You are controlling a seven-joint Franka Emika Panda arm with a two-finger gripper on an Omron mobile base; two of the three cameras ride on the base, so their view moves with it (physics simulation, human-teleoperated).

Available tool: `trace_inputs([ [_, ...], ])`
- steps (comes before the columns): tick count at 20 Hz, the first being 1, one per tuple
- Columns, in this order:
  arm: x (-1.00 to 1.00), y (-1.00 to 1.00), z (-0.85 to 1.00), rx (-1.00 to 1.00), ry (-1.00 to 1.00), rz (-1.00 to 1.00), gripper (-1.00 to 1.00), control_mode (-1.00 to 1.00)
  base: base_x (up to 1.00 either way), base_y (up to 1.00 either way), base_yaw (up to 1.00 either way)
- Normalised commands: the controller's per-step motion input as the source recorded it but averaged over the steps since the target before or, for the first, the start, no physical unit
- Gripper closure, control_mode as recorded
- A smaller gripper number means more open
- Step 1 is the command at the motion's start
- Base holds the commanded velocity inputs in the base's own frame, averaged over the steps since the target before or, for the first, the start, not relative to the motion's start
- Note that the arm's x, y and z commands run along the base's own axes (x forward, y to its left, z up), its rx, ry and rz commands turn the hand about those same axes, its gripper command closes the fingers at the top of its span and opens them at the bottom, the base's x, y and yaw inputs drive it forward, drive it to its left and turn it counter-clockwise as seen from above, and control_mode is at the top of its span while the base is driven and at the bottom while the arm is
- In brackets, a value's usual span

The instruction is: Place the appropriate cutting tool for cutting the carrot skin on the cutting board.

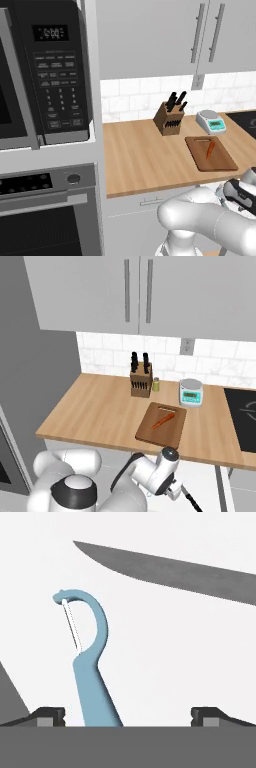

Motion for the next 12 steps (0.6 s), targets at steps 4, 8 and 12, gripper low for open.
trace_inputs([
  [4,0.05,0.00,-0.25,-0.08,0.00,-0.02,-1.00,-1.00,0.00,0.00,0.00],
  [8,0.00,0.00,-0.31,-0.07,0.00,-0.02,-1.00,-1.00,0.00,0.00,0.00],
  [12,0.00,0.00,-0.11,-0.03,0.00,-0.02,-1.00,-1.00,0.00,0.00,0.00],
])
